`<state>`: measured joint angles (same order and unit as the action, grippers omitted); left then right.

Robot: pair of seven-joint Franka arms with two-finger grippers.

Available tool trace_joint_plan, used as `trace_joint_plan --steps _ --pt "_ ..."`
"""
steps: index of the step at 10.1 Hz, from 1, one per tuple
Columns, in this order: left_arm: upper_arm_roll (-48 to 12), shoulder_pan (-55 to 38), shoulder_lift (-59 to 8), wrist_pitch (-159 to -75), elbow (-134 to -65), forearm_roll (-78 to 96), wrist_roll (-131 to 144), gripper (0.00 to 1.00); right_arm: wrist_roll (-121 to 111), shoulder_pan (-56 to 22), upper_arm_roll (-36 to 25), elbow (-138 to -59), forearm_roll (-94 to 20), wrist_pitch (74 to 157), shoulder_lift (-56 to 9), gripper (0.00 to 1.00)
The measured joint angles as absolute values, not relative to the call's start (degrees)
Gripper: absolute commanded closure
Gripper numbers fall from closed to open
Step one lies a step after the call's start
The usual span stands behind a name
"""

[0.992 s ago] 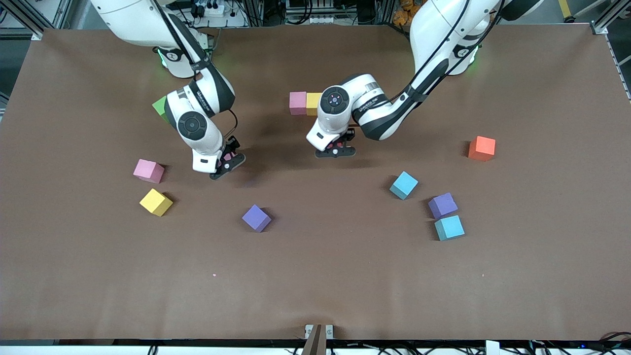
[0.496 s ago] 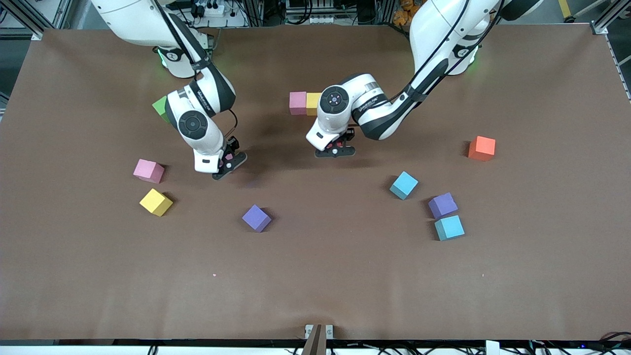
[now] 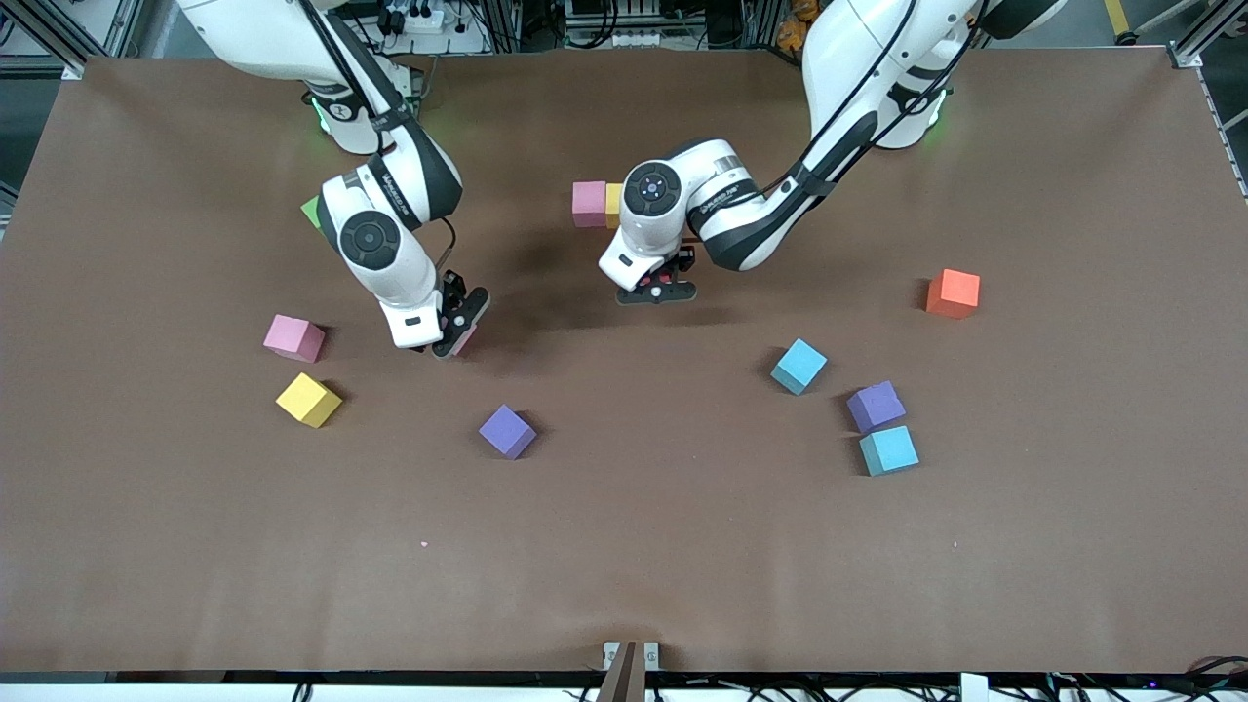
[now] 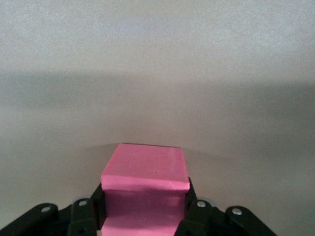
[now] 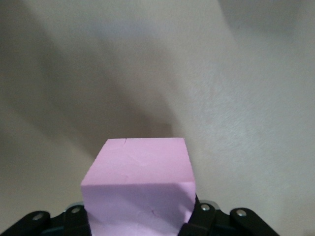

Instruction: Form number 2 with 11 blocks

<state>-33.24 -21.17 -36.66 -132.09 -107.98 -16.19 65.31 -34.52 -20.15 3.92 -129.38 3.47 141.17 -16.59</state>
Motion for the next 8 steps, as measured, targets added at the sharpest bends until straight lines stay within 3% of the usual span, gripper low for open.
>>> trace_joint_plan --steps 8 --pt "-33.25 -21.18 -36.64 -132.09 -108.36 -16.2 65.31 0.64 -49.1 -18.92 3.72 -126.69 3.47 138.61 -16.59 0.91"
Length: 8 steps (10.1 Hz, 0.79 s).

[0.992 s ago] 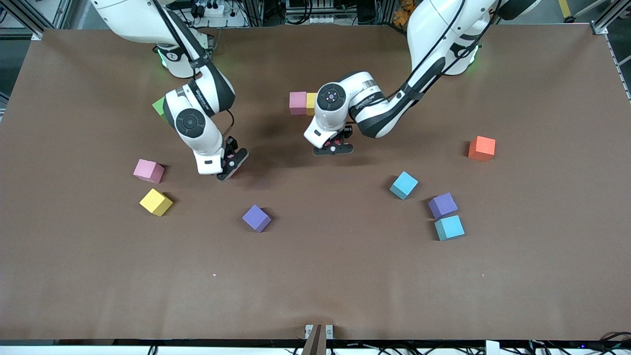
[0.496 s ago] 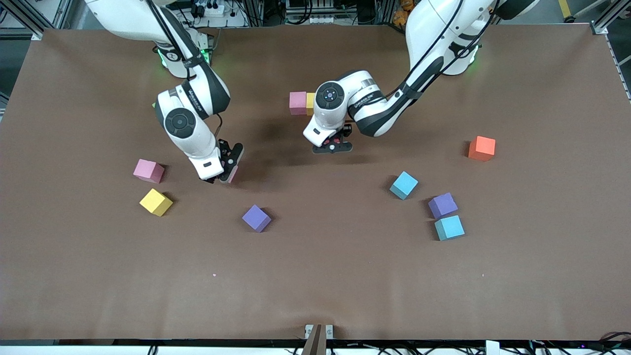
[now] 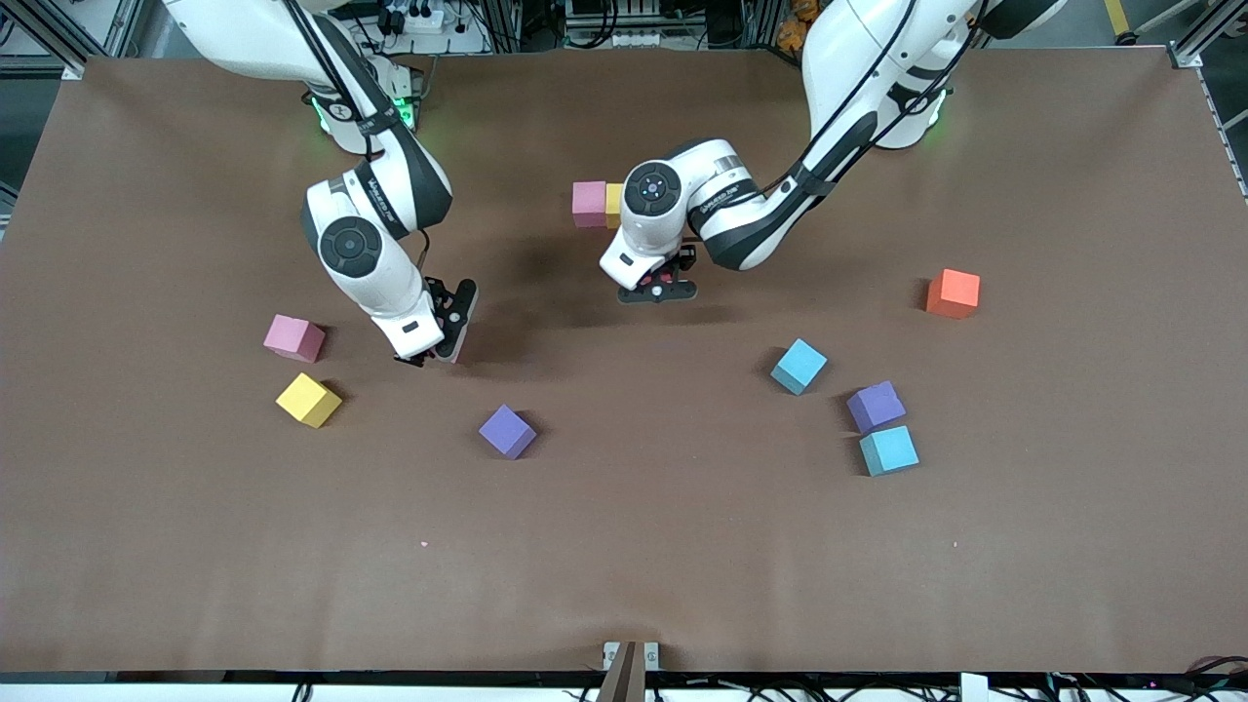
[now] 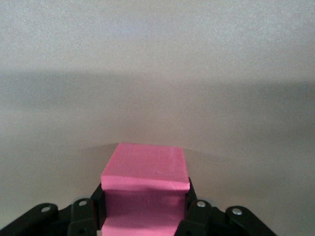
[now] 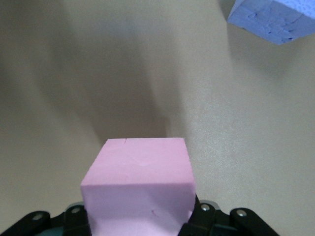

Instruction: Form number 2 with 11 blocks

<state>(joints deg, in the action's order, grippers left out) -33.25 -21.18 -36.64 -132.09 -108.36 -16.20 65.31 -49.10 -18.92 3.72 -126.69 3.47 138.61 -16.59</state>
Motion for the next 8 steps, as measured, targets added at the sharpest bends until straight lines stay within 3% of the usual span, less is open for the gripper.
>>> trace_joint_plan --steps 8 --pt "-33.27 -21.74 -36.53 -132.06 -108.58 -16.33 65.56 0.63 -49.75 -18.92 3.73 -126.01 3.47 137.54 -16.59 0.91"
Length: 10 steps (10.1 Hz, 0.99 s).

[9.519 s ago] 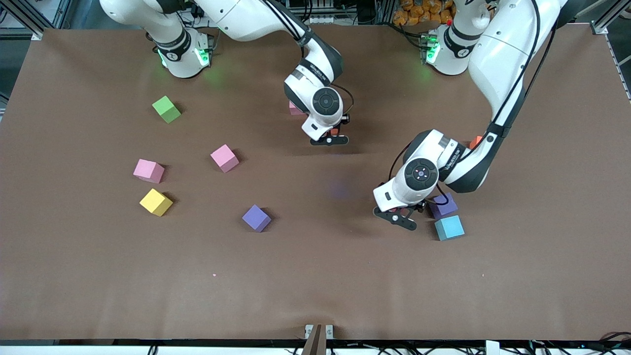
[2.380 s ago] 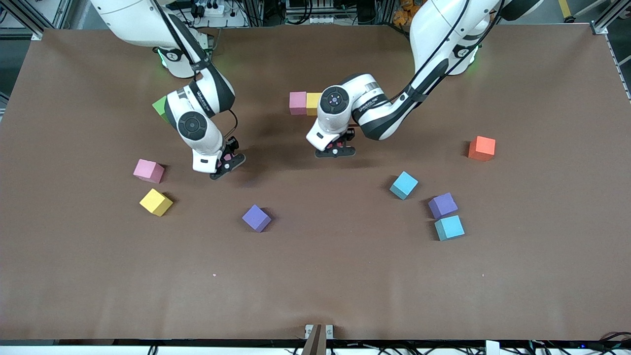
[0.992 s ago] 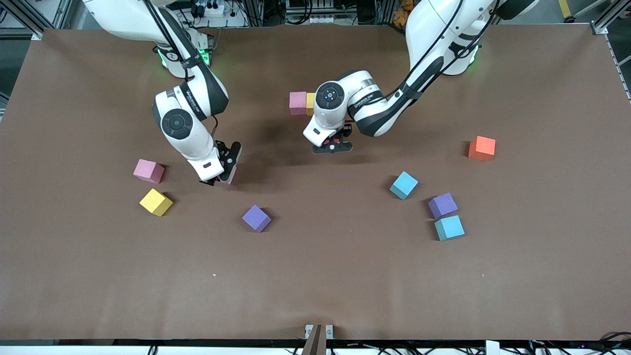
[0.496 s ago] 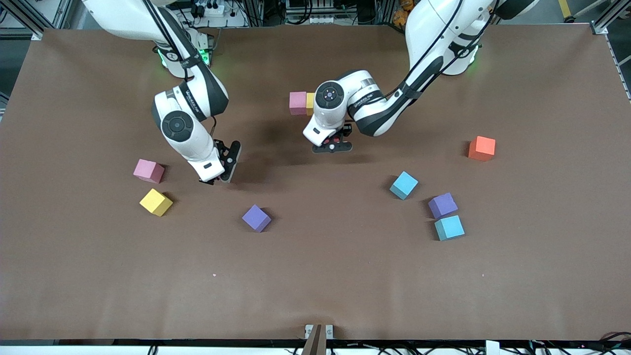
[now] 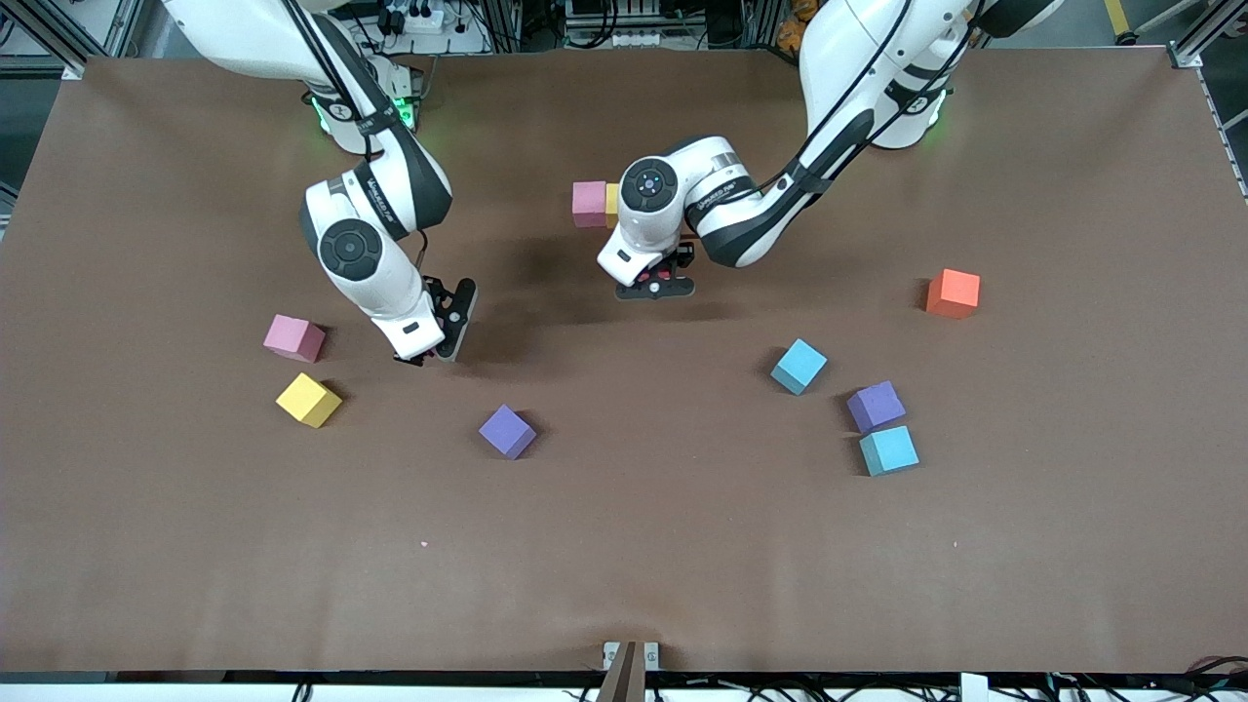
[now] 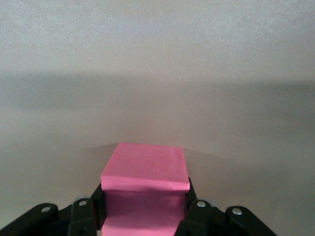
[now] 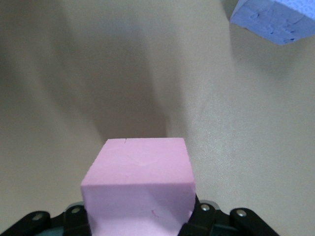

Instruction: Form number 2 with 11 blocks

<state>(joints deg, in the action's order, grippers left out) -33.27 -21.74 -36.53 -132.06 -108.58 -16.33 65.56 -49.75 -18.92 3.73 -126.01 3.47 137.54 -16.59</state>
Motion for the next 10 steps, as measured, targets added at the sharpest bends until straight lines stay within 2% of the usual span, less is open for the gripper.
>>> trace_joint_plan --steps 3,7,8,9,10 --pt "-33.27 -21.75 -36.52 -131.93 -108.59 -16.33 65.56 0.64 -49.8 -18.92 3.73 -125.85 3.47 137.45 -16.59 0.91" --pt "-33.3 -21.75 -36.39 -131.2 -108.65 -16.33 65.56 0.63 -49.84 -18.93 3.75 -125.72 3.47 137.45 -16.6 0.74" --pt "-33.3 -21.75 -36.39 -131.16 -108.65 -16.33 65.56 0.47 -49.85 -18.94 3.81 -125.66 3.47 137.45 -16.59 0.71" --pt "-33.31 -21.75 -36.38 -131.14 -108.65 -16.33 65.57 0.0 -49.85 -18.94 3.86 -125.58 3.47 137.45 -16.59 0.71" --pt "-33.31 -21.75 -36.37 -131.1 -108.66 -16.33 65.61 0.0 -49.86 -18.94 3.86 -125.51 3.47 137.44 -16.59 0.71"
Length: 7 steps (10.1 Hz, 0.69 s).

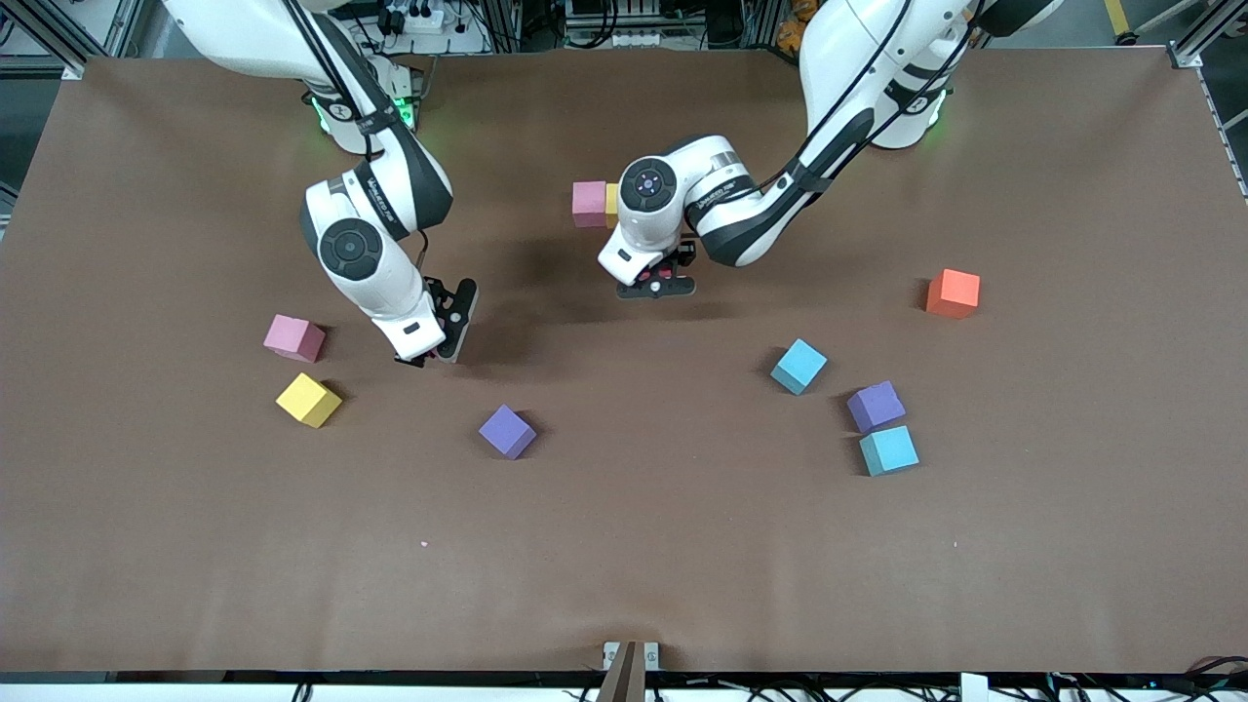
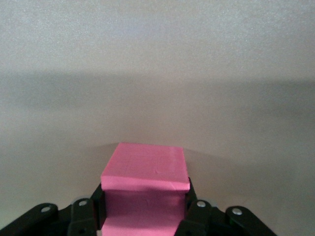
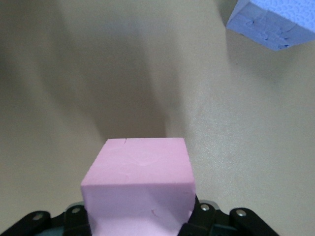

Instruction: Form number 2 with 11 blocks

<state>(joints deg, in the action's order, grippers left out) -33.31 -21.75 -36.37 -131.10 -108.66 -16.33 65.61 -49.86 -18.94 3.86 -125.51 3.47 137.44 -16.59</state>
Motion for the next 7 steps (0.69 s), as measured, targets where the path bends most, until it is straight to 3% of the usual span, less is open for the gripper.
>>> trace_joint_plan --steps 7 --pt "-33.31 -21.26 -33.2 -130.46 -107.15 -15.92 66.62 0.0 -49.86 -19.0 3.91 -125.1 3.47 137.43 -16.59 0.7"
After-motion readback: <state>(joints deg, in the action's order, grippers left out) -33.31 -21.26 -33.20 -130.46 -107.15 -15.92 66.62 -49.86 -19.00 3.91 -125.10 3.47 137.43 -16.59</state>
